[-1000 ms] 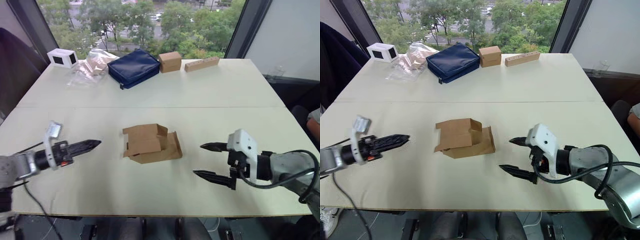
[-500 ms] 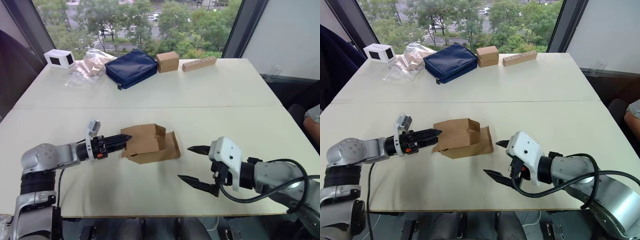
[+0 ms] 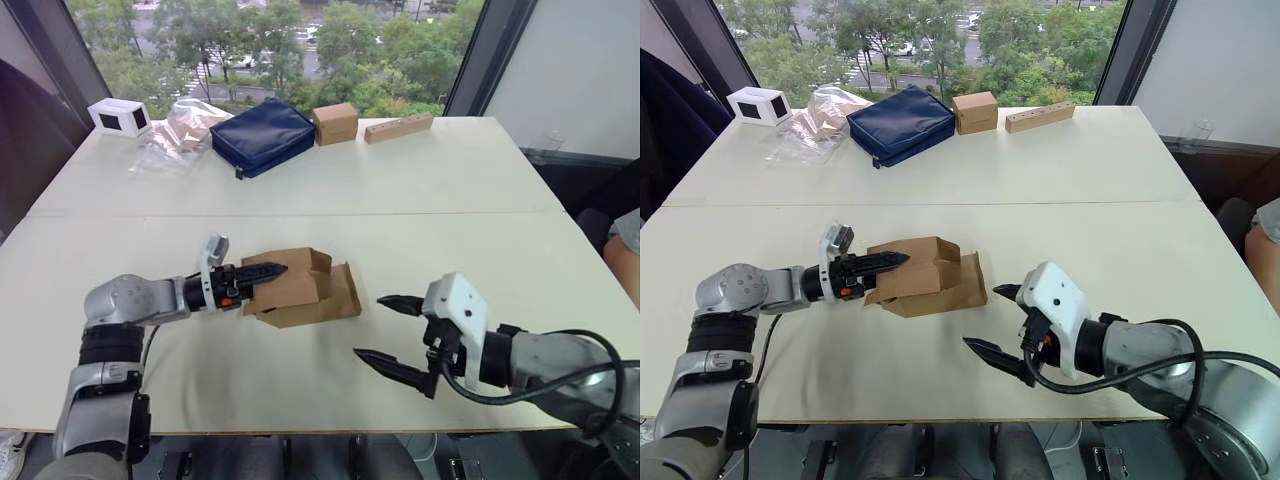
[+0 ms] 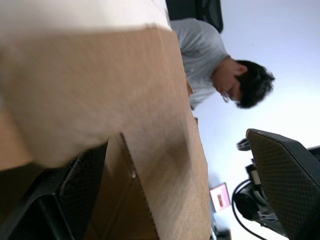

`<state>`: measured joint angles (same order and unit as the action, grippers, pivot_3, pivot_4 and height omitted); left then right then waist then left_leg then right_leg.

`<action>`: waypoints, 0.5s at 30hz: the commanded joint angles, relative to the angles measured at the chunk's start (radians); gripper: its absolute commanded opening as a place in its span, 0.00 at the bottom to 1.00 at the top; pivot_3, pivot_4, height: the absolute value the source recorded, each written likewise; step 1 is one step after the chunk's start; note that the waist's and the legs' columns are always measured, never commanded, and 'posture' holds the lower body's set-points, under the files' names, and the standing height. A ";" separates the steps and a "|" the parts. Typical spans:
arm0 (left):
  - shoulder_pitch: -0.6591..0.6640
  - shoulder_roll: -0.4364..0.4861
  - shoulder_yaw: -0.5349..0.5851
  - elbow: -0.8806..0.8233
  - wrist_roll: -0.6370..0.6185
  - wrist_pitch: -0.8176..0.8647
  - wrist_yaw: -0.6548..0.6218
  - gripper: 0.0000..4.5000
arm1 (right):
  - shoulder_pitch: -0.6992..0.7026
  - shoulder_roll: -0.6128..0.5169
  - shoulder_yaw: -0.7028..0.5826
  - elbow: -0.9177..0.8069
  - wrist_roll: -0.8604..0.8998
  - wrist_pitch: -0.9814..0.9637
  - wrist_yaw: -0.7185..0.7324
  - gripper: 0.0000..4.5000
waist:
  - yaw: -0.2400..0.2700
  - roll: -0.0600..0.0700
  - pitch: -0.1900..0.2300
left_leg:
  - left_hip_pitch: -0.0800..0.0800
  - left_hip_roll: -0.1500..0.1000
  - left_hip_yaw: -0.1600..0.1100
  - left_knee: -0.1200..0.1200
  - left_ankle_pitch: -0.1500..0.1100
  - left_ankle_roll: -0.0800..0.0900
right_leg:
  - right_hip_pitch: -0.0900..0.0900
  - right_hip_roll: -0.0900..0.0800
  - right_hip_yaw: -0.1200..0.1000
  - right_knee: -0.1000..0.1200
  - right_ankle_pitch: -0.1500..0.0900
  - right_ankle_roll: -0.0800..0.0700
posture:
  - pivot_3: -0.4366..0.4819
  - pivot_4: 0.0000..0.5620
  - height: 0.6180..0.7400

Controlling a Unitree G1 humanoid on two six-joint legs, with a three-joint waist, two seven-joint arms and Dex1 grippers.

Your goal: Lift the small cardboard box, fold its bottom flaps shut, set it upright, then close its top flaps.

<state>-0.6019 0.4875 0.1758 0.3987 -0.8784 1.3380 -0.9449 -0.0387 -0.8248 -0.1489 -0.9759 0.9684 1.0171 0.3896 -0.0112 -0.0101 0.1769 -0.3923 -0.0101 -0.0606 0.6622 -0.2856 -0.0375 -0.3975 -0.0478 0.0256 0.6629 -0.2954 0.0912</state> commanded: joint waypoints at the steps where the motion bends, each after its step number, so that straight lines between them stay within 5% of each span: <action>1: -0.011 -0.002 0.001 -0.034 -0.012 -0.001 -0.023 0.76 | 0.008 -0.007 -0.017 -0.039 0.009 -0.031 -0.016 1.00 | -0.001 0.000 0.000 | 0.000 0.000 0.000 0.000 0.000 0.000 | 0.000 0.000 0.000 0.000 0.000 0.000 | 0.48 0.27 1.00; 10: -0.011 -0.019 0.012 -0.042 -0.017 0.008 -0.021 0.02 | 0.006 -0.020 -0.013 -0.029 0.023 -0.044 -0.029 1.00 | 0.000 0.000 0.000 | 0.000 0.000 0.000 0.000 0.000 0.000 | 0.000 0.000 0.000 0.000 0.000 0.000 | 0.48 0.27 1.00; 15: 0.000 -0.008 0.016 -0.080 -0.035 0.020 -0.038 0.01 | 0.000 -0.030 -0.020 -0.021 0.050 -0.044 -0.032 1.00 | 0.000 0.000 0.000 | 0.000 0.000 0.000 0.000 0.000 0.000 | 0.000 0.000 0.000 0.000 0.000 0.000 | 0.48 0.27 1.00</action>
<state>-0.6005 0.4685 0.1744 0.3602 -0.8853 1.3507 -0.9621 -0.0278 -0.8455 -0.1479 -0.9783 0.9922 0.9914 0.3593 -0.0112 -0.0101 0.1769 -0.3923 -0.0100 -0.0607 0.6623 -0.2856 -0.0375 -0.3975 -0.0474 0.0255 0.6629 -0.2954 0.0913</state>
